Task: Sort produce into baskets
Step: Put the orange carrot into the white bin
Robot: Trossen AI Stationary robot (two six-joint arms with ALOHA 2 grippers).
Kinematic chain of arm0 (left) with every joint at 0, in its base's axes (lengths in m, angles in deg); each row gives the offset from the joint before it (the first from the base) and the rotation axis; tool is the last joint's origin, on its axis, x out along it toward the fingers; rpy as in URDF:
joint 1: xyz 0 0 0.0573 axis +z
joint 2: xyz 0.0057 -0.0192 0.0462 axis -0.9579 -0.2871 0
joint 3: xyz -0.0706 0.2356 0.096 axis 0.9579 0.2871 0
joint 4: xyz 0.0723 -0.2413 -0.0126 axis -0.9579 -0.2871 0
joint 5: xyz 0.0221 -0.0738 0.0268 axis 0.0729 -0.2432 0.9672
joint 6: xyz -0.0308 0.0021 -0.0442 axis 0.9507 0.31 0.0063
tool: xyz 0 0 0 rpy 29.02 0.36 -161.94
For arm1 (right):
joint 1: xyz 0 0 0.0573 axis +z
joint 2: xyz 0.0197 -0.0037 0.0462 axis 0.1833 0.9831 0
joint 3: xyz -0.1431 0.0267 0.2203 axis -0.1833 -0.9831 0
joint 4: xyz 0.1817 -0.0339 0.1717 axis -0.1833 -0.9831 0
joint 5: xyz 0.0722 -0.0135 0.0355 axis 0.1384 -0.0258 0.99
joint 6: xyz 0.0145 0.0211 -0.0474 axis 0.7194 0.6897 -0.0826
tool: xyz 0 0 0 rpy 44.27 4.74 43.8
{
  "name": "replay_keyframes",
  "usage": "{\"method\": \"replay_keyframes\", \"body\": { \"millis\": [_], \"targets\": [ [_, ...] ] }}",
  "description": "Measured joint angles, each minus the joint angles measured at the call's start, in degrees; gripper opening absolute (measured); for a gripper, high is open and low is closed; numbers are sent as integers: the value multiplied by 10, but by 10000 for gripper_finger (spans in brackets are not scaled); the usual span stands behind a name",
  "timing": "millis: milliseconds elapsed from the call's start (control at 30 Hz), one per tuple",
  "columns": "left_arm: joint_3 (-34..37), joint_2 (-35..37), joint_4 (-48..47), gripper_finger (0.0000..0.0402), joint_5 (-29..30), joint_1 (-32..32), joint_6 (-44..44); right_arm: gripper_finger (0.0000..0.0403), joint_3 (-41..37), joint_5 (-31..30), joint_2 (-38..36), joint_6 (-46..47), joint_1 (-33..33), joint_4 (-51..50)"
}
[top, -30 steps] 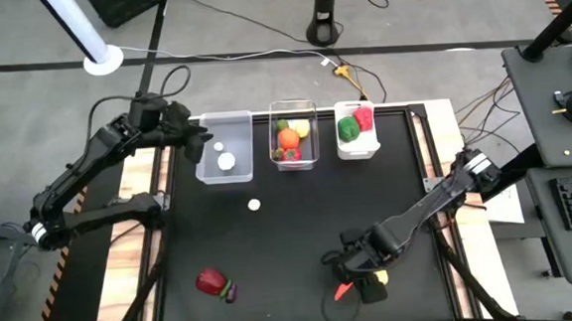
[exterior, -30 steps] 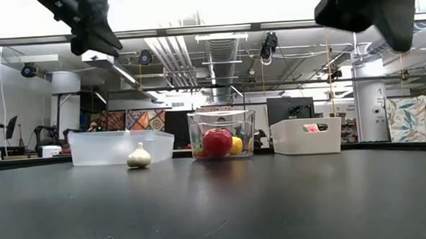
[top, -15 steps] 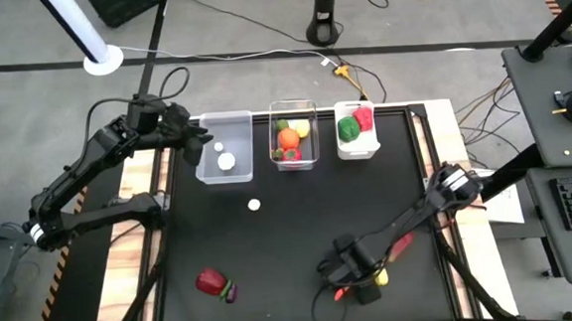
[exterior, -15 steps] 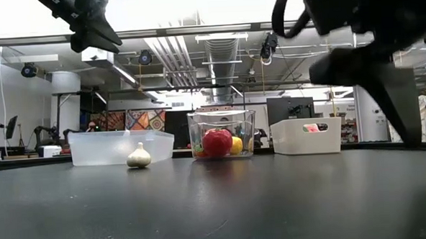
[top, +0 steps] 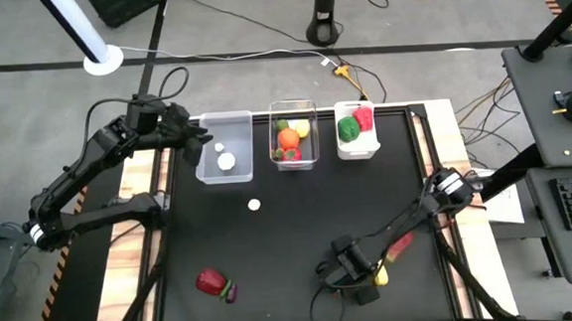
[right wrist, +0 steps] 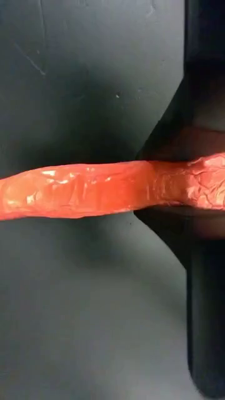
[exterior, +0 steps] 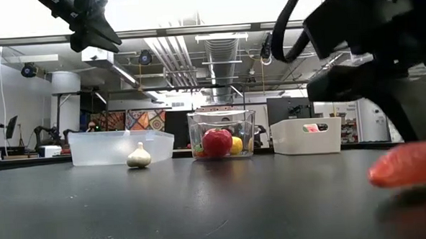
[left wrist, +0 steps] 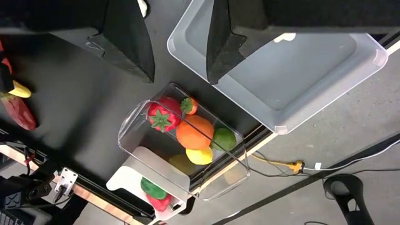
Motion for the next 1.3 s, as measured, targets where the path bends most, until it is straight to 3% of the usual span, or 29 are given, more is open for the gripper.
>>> {"method": "replay_keyframes", "body": {
  "millis": [133,300,500,667,867,1067,1300],
  "targets": [
    [0,0,0,128,0,0,0,76,0,-20,-35,20,-14,-3],
    [0,0,1,128,0,0,7,76,1,-120,-115,88,-69,-4],
    [0,0,16,128,0,0,21,76,-15,-268,-228,147,-193,34],
    [0,1,26,128,0,0,35,76,-90,-357,-337,132,-295,159],
    [0,1,26,128,0,0,48,77,-265,-365,-457,122,-395,364],
    [0,1,27,128,1,0,63,78,-402,-368,-503,144,-456,545],
    [0,0,27,128,18,0,91,79,-464,-405,-496,188,-493,563]
  ]
}}
